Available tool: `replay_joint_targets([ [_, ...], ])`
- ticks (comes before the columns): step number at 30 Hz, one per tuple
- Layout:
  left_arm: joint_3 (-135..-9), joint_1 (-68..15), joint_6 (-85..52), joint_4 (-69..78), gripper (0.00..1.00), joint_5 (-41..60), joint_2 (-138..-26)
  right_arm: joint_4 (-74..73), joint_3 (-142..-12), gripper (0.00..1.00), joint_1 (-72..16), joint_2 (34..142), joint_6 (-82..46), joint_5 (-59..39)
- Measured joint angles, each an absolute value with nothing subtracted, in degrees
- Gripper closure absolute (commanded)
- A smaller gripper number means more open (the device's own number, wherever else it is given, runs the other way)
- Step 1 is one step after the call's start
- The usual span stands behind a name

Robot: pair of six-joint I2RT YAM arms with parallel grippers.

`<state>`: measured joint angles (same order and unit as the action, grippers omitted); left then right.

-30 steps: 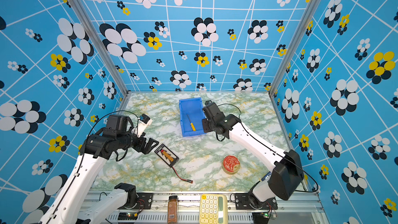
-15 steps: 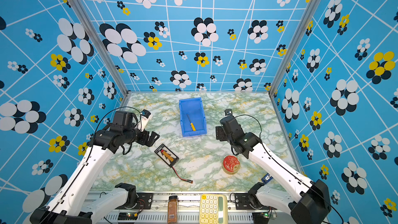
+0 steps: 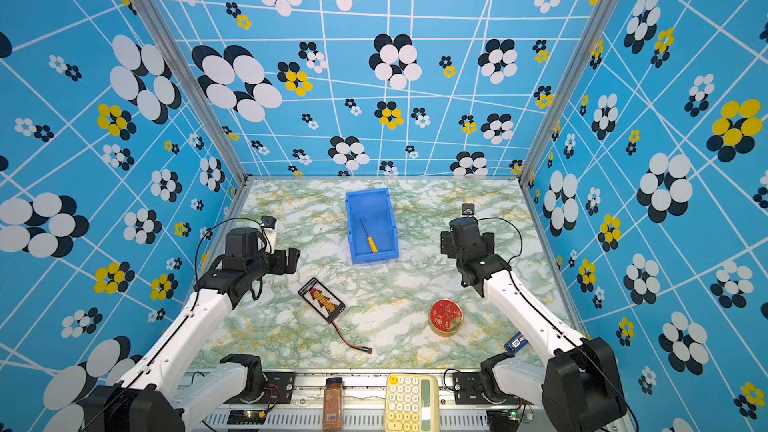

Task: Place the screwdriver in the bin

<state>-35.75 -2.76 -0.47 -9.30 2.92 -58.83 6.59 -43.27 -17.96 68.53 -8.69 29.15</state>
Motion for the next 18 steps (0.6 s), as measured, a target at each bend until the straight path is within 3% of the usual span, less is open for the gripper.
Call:
replay_joint_targets([
  [7, -22.2, 0.82, -2.59, 17.43, 0.01, 0.1, -65.41, -12.82, -29.32, 0.01, -13.37, 68.64, -2.2, 30.22],
  [18, -17.3, 1.23, -3.53, 45.45, 0.01, -2.39, -76.97, -35.05, -21.1, 0.01, -8.75, 75.11, -1.13, 30.63],
])
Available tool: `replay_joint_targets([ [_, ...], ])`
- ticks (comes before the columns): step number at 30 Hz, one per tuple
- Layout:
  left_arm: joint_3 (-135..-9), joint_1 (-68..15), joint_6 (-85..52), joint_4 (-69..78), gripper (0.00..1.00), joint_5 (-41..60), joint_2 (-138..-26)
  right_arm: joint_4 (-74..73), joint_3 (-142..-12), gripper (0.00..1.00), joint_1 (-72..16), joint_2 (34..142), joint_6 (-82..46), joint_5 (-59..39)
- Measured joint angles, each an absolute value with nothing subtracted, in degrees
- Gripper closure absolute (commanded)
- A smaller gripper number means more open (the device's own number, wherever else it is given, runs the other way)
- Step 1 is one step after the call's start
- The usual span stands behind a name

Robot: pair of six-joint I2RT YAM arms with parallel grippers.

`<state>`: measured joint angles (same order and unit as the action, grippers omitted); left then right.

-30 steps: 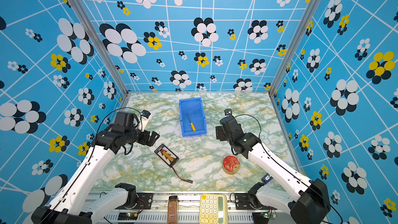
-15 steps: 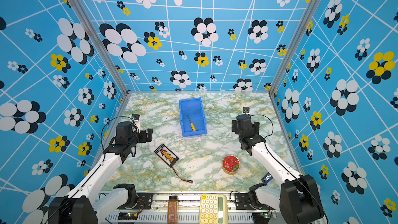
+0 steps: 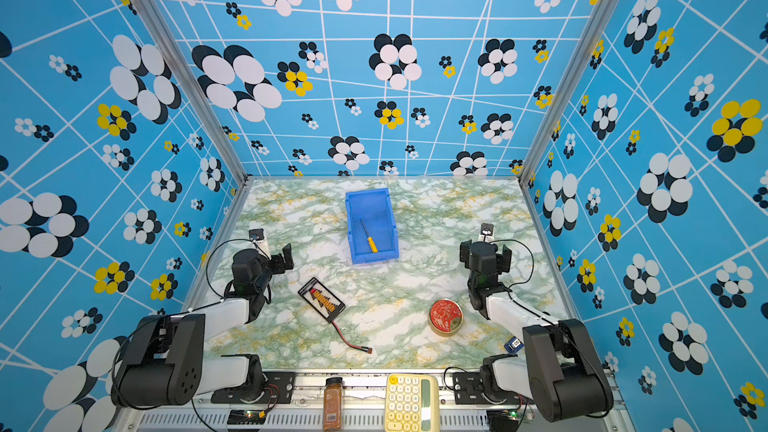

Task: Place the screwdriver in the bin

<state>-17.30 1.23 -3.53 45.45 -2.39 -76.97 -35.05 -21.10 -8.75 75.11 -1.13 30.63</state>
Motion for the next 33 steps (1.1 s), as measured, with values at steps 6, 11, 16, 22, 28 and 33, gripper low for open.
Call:
replay_joint_targets([
  [6, -13.45, 1.23, -3.55, 58.72, 0.01, -1.93, -83.13, -42.76, -20.49, 0.01, -7.2, 80.31, -1.19, 24.64],
  [11, -11.46, 1.28, -3.7, 67.79, 0.01, -1.87, -90.28, -52.05, -19.88, 0.01, -3.27, 87.61, -1.54, 19.79],
  [16, -10.76, 1.48, -3.92, 71.96, 0.01, -1.8, -90.43, -51.53, -20.21, 0.01, -2.9, 88.75, -2.15, 17.82],
  [22, -10.63, 1.5, -3.97, 74.5, 0.01, -1.96, -90.43, -51.99, -20.45, 0.01, -2.9, 88.75, -2.15, 17.21],
  [28, -9.67, 1.5, -4.99, 76.88, 0.01, -3.66, -90.72, -51.94, -20.51, 0.01, -2.9, 88.75, -2.15, 17.19],
  [33, -9.39, 1.5, -5.63, 77.97, 0.01, -5.48, -91.0, -51.96, -20.53, 0.01, -2.9, 88.75, -2.15, 17.19],
])
